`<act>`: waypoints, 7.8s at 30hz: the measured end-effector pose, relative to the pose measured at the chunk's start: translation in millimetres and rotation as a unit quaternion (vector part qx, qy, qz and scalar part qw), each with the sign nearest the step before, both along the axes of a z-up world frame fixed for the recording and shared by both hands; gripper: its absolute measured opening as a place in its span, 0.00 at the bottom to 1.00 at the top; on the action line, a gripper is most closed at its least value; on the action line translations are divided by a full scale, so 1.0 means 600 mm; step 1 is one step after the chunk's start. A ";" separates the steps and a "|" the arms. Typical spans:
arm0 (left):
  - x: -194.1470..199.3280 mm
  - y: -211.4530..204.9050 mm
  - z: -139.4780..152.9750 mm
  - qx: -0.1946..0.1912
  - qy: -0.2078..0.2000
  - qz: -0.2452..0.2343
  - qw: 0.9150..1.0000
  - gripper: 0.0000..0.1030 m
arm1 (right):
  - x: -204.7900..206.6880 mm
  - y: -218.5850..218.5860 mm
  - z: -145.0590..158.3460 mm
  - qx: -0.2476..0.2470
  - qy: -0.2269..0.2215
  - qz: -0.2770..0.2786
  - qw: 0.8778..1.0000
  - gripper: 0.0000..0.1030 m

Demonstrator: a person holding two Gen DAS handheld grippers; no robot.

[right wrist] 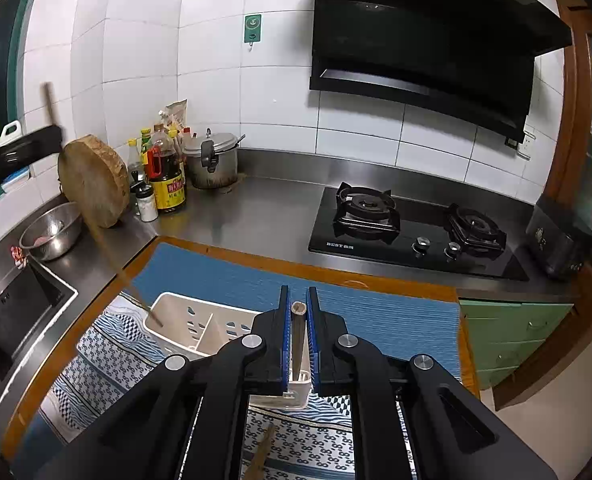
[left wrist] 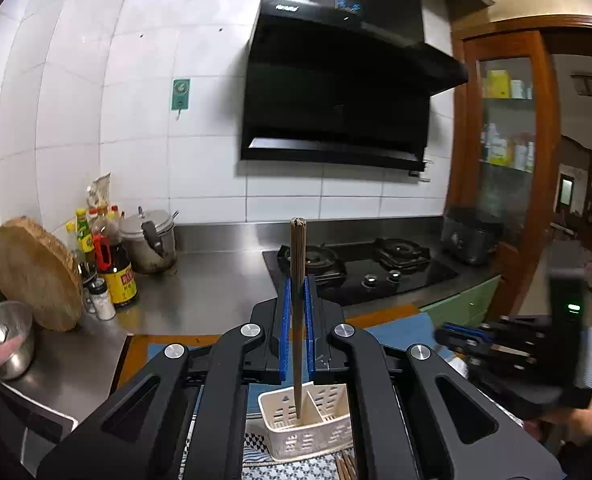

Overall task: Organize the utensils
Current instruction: 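Lift the chopsticks upright into the white holder and open both tools, then return to the row and grasp a chopstick with each tool, then carry both chopsticks upright into the white holder and open both tools, then return to the row and grasp a chopstick with each tool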

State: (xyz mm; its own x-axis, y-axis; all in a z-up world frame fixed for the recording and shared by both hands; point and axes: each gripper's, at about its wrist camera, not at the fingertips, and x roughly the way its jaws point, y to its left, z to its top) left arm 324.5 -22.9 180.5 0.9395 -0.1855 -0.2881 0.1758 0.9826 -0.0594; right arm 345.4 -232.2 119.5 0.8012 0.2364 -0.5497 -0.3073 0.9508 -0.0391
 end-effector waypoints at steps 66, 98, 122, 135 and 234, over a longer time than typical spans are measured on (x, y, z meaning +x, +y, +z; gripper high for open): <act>-0.251 -0.041 -0.444 -0.037 0.286 -0.067 0.955 0.20 | -0.317 -0.024 -0.377 0.001 0.180 -0.024 0.983 0.08; -0.213 -0.080 -0.462 0.021 0.284 -0.015 0.959 0.05 | -0.321 -0.044 -0.364 0.018 0.155 -0.023 0.987 0.07; -0.209 0.007 -0.337 -0.032 0.210 -0.035 0.977 0.05 | -0.256 -0.063 -0.083 0.023 0.022 0.004 0.999 0.07; -0.162 0.017 -0.286 -0.018 0.198 -0.050 0.979 0.05 | -0.145 -0.045 0.058 0.005 -0.052 -0.015 0.999 0.07; -0.291 -0.003 -0.402 -0.040 0.260 -0.075 0.962 0.27 | -0.377 -0.007 -0.383 -0.002 0.160 -0.024 0.987 0.08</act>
